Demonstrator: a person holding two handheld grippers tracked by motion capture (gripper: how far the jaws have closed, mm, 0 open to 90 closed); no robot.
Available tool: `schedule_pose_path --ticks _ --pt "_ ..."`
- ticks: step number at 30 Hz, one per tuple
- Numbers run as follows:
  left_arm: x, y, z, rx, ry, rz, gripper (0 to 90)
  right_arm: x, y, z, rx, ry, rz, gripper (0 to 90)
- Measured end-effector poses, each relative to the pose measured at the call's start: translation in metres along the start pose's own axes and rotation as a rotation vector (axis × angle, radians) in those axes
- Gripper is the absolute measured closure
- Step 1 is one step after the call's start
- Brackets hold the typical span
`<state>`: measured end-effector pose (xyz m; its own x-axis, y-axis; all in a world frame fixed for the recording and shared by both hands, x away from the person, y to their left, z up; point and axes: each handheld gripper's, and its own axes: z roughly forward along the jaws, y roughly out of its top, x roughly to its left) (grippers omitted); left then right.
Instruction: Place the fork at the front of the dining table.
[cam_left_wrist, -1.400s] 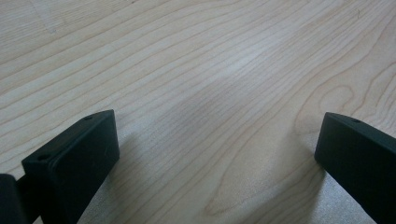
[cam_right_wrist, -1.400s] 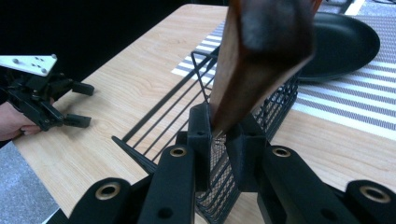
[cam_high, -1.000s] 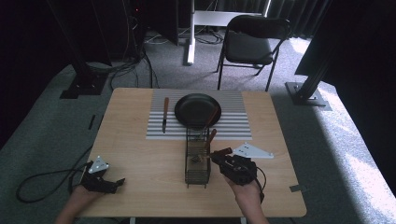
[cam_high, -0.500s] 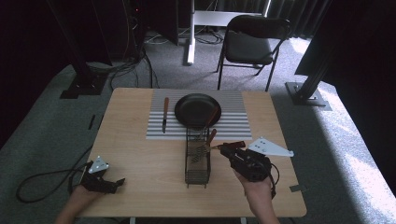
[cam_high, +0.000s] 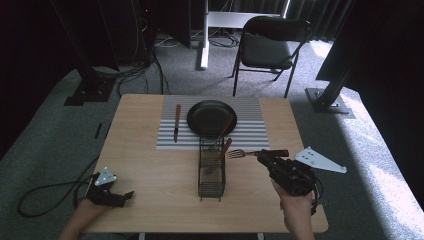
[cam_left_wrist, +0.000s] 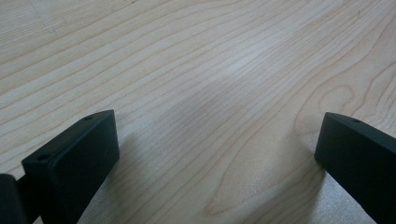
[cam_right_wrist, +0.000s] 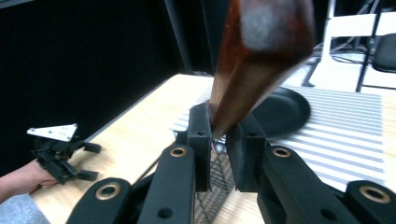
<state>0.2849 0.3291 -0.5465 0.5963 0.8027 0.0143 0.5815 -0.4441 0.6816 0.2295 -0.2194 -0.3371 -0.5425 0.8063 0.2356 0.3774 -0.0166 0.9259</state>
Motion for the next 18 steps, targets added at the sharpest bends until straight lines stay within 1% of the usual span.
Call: schedule_pose_path --ticks 4,6,7,9,10,13,16,18 --pt "0.000 0.000 0.000 0.000 0.000 0.000 0.0 -0.010 -0.003 -0.001 0.014 -0.041 0.007 80.0" --pt "0.000 0.000 0.000 0.000 0.000 0.000 0.0 -0.017 -0.006 0.000 0.024 -0.086 0.002 80.0" --pt "0.000 0.000 0.000 0.000 0.000 -0.001 0.0 -0.020 -0.007 0.001 0.030 -0.102 0.001 80.0" --pt "0.000 0.000 0.000 0.000 0.000 0.000 0.0 -0.028 -0.010 0.004 0.042 -0.125 0.015 80.0" --pt "0.000 0.000 0.000 0.000 0.000 0.000 0.0 -0.034 -0.012 0.007 0.052 -0.152 0.015 80.0" --pt "0.000 0.000 0.000 0.000 0.000 0.000 0.0 -0.044 -0.016 0.014 0.064 -0.188 0.024 80.0" --pt "0.000 0.000 0.000 0.000 0.000 0.000 0.0 -0.057 -0.021 0.024 0.083 -0.236 0.024 80.0" --pt "0.000 0.000 0.000 0.000 0.000 0.000 0.0 -0.066 -0.026 0.032 0.094 -0.256 0.033 80.0"
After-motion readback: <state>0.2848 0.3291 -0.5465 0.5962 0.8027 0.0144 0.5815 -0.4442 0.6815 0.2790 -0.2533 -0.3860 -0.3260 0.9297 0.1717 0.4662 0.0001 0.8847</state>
